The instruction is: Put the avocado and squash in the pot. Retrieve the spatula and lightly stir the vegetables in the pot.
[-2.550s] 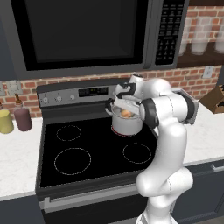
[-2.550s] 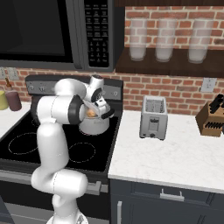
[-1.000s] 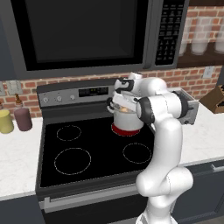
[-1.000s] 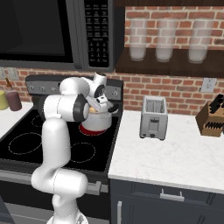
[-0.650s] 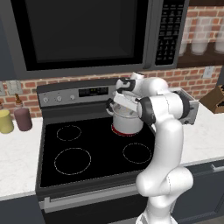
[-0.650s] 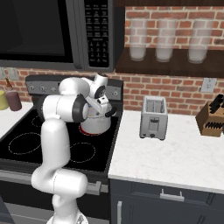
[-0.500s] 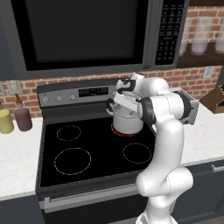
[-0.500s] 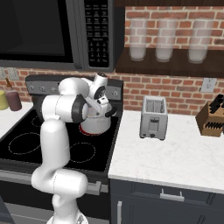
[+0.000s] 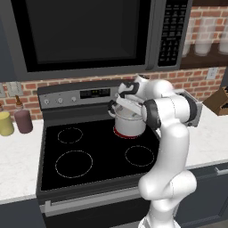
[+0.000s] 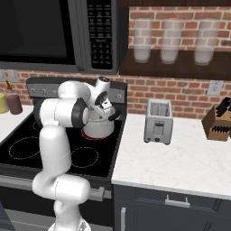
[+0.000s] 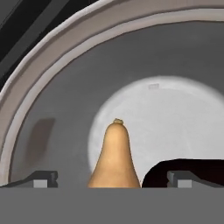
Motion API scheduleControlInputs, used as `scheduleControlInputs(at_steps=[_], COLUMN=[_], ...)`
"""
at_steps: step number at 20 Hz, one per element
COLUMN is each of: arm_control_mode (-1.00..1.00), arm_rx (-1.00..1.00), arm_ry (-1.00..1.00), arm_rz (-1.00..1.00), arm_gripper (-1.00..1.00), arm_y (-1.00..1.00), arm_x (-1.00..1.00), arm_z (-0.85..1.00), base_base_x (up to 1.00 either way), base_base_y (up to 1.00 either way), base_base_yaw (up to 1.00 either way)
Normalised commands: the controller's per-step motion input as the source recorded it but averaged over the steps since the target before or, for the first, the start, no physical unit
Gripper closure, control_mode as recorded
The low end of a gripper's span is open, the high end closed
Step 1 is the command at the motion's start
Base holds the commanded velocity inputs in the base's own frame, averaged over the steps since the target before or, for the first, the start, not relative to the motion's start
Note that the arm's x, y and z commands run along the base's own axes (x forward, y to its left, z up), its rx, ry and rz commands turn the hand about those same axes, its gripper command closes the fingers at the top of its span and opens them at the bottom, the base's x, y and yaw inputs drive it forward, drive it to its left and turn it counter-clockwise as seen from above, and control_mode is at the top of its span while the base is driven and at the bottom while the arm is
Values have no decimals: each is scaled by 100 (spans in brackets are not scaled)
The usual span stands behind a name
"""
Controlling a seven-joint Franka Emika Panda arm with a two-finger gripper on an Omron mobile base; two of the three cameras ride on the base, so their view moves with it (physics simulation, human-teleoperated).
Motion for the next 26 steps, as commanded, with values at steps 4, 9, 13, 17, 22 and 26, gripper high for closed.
scheduleControlInputs(at_steps=[4,9,13,17,22,26], arm_control_mode=[-100,-100,-100,-100,-100,-100], arm_rx=[0,0,0,1,0,1], arm_ry=[-13,-5,-6,-5,-6,-21], arm_rz=[0,0,0,0,0,0], arm_gripper=[-100,-100,-100,-100,-100,-100], arm_y=[0,0,0,0,0,0], arm_x=[-11,-5,-6,-7,-23,-29], arm_z=[8,18,18,30,28,2], base_base_x=[0,0,0,0,0,0], base_base_y=[0,0,0,0,0,0], base_base_yaw=[0,0,0,0,0,0])
